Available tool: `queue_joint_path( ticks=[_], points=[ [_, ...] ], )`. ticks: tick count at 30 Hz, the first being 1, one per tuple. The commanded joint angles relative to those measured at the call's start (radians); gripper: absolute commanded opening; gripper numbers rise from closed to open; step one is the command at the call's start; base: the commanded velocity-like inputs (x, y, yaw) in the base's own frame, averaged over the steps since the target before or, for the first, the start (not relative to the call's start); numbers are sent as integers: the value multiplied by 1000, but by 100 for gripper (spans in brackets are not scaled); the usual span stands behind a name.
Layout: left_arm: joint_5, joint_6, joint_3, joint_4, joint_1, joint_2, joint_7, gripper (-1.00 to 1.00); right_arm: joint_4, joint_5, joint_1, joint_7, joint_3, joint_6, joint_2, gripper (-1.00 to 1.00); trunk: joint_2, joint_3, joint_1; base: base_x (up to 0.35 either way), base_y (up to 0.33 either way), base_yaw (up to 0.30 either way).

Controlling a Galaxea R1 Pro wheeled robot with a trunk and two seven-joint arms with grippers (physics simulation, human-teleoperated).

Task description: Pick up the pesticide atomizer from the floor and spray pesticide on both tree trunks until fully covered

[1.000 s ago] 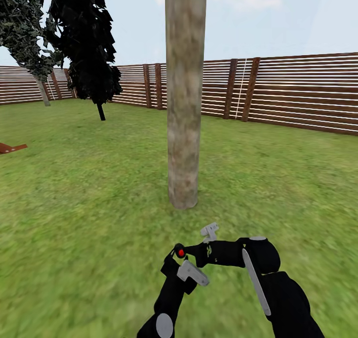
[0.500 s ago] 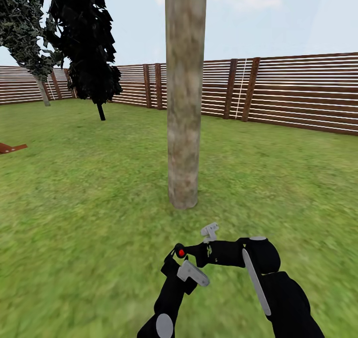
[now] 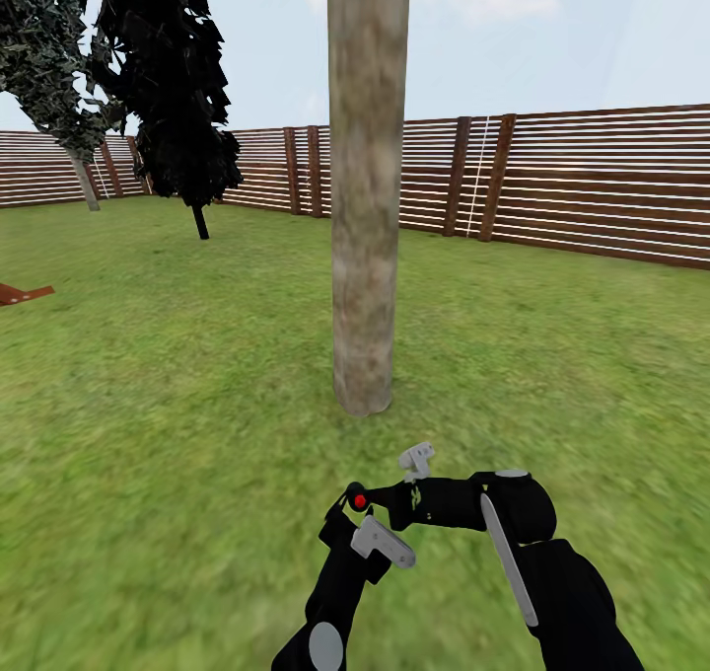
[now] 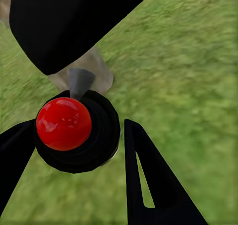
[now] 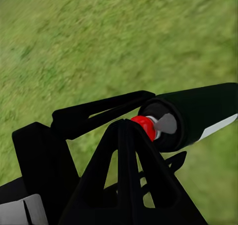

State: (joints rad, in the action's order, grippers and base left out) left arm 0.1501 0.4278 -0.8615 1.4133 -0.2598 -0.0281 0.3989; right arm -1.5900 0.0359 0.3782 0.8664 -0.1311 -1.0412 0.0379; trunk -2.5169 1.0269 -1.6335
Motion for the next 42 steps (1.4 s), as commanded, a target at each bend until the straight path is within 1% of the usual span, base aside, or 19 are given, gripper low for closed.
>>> queue_joint_path(
  ticks=[1,27,42],
  points=[
    [11,9,-2,1,-1,0,3,-100,-1,4,1,5,1,-6,0,-100,0,1,0,0,0,0],
    [12,8,-2,19,0,2,6,-100,1,4,1,5,1,-6,0,-100,0,1,0,0,0,0],
    [11,8,-2,7,-1,-1,6,-100,-2,5,1,5,1,-6,-1,-100,0,1,0,0,0,0]
  ],
)
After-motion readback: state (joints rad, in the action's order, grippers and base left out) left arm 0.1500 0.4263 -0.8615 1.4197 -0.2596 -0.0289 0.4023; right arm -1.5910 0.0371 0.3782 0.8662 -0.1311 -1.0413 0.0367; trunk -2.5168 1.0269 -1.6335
